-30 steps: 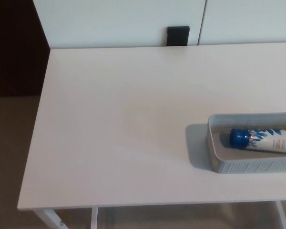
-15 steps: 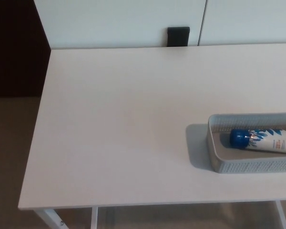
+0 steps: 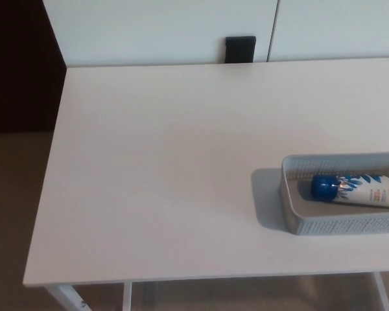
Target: The robot walks towards a table in front, picks a shampoo with left hand and puts it in a small grey container
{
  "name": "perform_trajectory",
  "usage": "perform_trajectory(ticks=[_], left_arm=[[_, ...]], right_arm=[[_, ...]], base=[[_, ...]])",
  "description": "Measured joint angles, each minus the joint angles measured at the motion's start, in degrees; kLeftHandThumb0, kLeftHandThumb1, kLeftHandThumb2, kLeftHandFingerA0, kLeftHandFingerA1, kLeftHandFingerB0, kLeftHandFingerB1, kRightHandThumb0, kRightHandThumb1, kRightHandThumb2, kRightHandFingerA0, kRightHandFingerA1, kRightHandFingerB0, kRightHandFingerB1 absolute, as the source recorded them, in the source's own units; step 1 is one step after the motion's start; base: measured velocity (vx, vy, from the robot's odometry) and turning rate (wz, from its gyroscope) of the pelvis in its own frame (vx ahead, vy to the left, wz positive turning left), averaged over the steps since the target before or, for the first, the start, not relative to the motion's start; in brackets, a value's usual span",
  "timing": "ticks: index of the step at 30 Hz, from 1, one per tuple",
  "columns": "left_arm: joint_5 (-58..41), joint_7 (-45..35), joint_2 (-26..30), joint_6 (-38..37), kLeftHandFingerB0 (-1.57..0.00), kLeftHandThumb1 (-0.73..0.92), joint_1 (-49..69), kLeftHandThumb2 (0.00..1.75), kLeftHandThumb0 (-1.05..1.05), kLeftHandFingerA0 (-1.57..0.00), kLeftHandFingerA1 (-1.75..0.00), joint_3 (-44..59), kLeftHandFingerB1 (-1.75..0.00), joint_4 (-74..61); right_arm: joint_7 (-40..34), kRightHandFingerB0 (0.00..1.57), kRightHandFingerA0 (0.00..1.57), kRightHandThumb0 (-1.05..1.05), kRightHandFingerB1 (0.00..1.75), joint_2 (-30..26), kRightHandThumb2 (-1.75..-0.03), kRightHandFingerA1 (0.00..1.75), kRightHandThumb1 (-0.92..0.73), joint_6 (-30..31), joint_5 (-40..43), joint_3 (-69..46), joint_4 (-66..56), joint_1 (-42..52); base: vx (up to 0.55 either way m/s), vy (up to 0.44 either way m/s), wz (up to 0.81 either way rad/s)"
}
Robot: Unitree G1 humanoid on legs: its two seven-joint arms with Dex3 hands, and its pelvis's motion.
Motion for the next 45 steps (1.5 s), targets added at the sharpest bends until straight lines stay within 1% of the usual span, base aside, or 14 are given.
perform_trajectory(ticks=[1, 2, 6, 14, 15, 22, 29, 32, 34, 36, 39, 40, 42, 45], left_arm=[[0.6, 1.2, -0.4, 0.3, -0.34, 0.65, -1.6, 1.08, -0.69, -0.39, -0.65, -1.1, -0.60, 2.5], [1.1, 2.3, -0.8, 0.5, -0.44, 0.87, -2.9, 0.66, -0.72, -0.46, -0.61, -2.0, -0.54, 4.7], [3.1, 5.8, -1.7, 1.3, -0.40, 0.88, -6.7, 0.65, -0.73, -0.38, -0.61, -5.3, -0.54, 11.2], [7.1, 14.5, -1.9, 2.8, -0.39, 0.87, -11.9, 0.65, -0.72, -0.37, -0.59, -11.2, -0.53, 22.8], [7.5, 15.4, -1.9, 2.9, -0.32, 0.87, -12.2, 0.64, -0.72, -0.31, -0.58, -11.6, -0.52, 23.6], [9.7, 20.4, -1.9, 3.8, -0.38, 0.89, -13.3, 0.66, -0.72, -0.37, -0.57, -12.9, -0.51, 26.7], [10.2, 21.5, -1.9, 3.8, -0.39, 0.89, -14.0, 0.66, -0.74, -0.39, -0.57, -12.5, -0.51, 27.0], [11.1, 21.8, -1.9, 4.2, -0.33, 0.89, -15.5, 0.66, -0.71, -0.32, -0.57, -13.1, -0.50, 27.1], [11.2, 21.8, -1.9, 4.3, -0.34, 0.89, -16.5, 0.66, -0.72, -0.33, -0.58, -13.0, -0.51, 27.1], [11.3, 21.8, -2.0, 4.4, -0.35, 0.90, -17.8, 0.67, -0.75, -0.42, -0.63, -12.6, -0.54, 27.2], [11.7, 21.8, -2.0, 4.8, -0.38, 0.89, -18.7, 0.67, -0.73, -0.47, -0.63, -13.0, -0.55, 27.2], [11.8, 21.8, -2.0, 4.8, -0.38, 0.89, -18.6, 0.67, -0.73, -0.47, -0.63, -13.2, -0.55, 27.2], [11.9, 21.8, -2.0, 5.0, -0.35, 0.92, -18.2, 0.66, -0.73, -0.37, -0.59, -13.2, -0.51, 27.2], [11.9, 21.6, -2.0, 5.2, -0.35, 0.90, -17.4, 0.67, -0.74, -0.39, -0.59, -12.6, -0.50, 27.3]], right_arm=[[0.0, 0.54, 0.69, -0.37, 0.40, 0.0, -0.58, 0.49, -0.69, 0.0, 0.1, -0.1, 0.0, 0.1], [0.0, 0.53, 0.65, -0.39, 0.40, -0.1, -0.61, 0.47, -0.70, 0.0, 0.2, -0.3, 0.0, 0.1], [0.0, 0.52, 0.68, -0.38, 0.41, -0.6, -0.60, 0.49, -0.69, -0.1, 0.3, -0.6, -0.1, 0.2], [0.1, 0.51, 0.64, -0.39, 0.40, -2.5, -0.61, 0.46, -0.70, -0.8, 0.6, -1.5, -0.7, 2.2], [0.1, 0.52, 0.64, -0.38, 0.40, -2.7, -0.61, 0.47, -0.70, -0.9, 0.7, -1.7, -0.7, 2.4], [0.7, 0.51, 0.65, -0.38, 0.40, -3.9, -0.60, 0.48, -0.69, -1.8, 1.1, -2.0, -1.1, 2.8], [1.3, 0.51, 0.62, -0.38, 0.40, -3.9, -0.61, 0.47, -0.70, -2.0, 1.5, -2.2, -1.4, 1.2], [1.5, 0.52, 0.64, -0.37, 0.39, -3.9, -0.61, 0.45, -0.69, -1.8, 1.4, -2.0, -1.4, -0.4], [1.4, 0.52, 0.67, -0.37, 0.39, -3.9, -0.61, 0.45, -0.69, -1.6, 1.4, -1.8, -1.3, -1.8], [1.4, 0.53, 0.64, -0.37, 0.39, -4.0, -0.61, 0.44, -0.69, -1.0, 1.4, -1.6, -1.2, -3.9], [1.5, 0.52, 0.61, -0.37, 0.40, -4.2, -0.61, 0.44, -0.69, -0.5, 1.4, -1.5, -1.1, -5.3], [1.5, 0.52, 0.61, -0.37, 0.40, -4.3, -0.61, 0.44, -0.69, -0.4, 1.4, -1.5, -1.1, -5.3], [1.7, 0.53, 0.63, -0.39, 0.40, -4.3, -0.61, 0.46, -0.69, -0.3, 1.4, -1.1, -1.0, -5.2], [2.0, 0.53, 0.63, -0.39, 0.40, -4.3, -0.61, 0.46, -0.70, -0.2, 1.4, -0.7, -1.0, -4.8]], base=[[0.00, 0.000, 0.00], [0.00, 0.000, 0.00], [0.00, 0.000, 0.00], [0.00, 0.000, 0.00], [0.00, 0.000, 0.00], [0.00, 0.000, 0.00], [0.00, 0.000, 0.00], [0.00, 0.000, 0.00], [0.00, 0.000, 0.00], [0.00, 0.000, 0.00], [0.00, 0.000, 0.00], [0.00, 0.000, 0.00], [0.00, 0.000, 0.00], [0.00, 0.000, 0.00]])
